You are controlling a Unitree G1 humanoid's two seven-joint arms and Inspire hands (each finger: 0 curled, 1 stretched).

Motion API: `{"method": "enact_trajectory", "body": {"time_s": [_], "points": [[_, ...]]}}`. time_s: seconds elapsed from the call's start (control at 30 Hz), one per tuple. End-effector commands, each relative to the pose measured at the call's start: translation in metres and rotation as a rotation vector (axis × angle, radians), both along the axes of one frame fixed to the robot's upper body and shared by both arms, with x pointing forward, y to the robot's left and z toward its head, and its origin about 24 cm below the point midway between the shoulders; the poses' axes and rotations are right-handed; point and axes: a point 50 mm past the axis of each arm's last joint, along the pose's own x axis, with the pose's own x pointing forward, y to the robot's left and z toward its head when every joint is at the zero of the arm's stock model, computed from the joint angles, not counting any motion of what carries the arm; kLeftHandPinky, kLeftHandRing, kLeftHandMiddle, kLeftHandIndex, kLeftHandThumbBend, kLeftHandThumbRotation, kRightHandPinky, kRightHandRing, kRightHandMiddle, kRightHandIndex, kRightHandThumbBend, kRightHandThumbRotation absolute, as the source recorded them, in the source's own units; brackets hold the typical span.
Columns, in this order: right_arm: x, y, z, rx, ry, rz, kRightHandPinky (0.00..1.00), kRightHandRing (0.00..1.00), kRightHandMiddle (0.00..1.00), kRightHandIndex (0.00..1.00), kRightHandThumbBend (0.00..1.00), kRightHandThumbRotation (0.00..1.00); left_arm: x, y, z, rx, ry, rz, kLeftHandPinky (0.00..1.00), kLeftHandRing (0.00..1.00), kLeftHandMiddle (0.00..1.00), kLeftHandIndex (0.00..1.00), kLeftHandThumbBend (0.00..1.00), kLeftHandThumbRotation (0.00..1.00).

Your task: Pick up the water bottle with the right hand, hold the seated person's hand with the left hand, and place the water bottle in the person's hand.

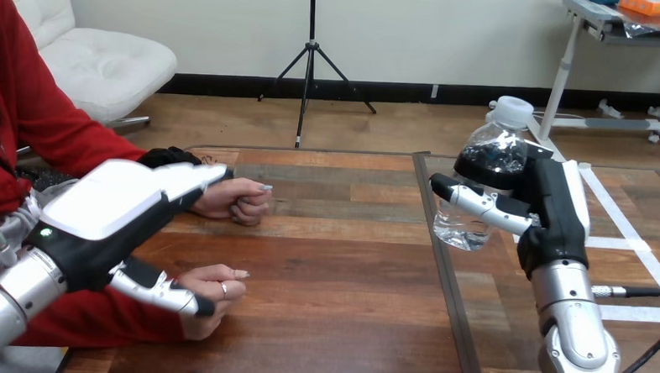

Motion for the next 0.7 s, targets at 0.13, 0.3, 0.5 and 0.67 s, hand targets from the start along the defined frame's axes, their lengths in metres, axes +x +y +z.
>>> {"method": "enact_trajectory", "body": {"time_s": [0.13,0.3,0.5,0.67], "points": [[0.008,-0.002,0.041,0.008,-0.156,0.012,0.24,0.29,0.38,0.37,0.7,0.0,0.016,0.006,0.023,0.055,-0.014,-0.003,0.8,0.9,0.92,0.94,1.0,0.46],[0.007,-0.004,0.043,0.015,-0.156,0.01,0.24,0.28,0.37,0.37,0.69,0.0,0.017,0.008,0.022,0.087,0.045,0.011,0.8,0.91,0.93,0.95,1.0,0.45],[0.006,-0.007,0.044,0.006,-0.151,0.001,0.24,0.29,0.37,0.37,0.7,0.0,0.017,0.011,0.022,0.096,0.084,0.004,0.8,0.91,0.93,0.95,1.0,0.46],[0.005,-0.009,0.046,0.003,-0.151,-0.002,0.24,0.29,0.38,0.37,0.7,0.0,0.018,0.014,0.021,0.128,0.127,0.0,0.82,0.92,0.93,0.95,1.0,0.51]]}}
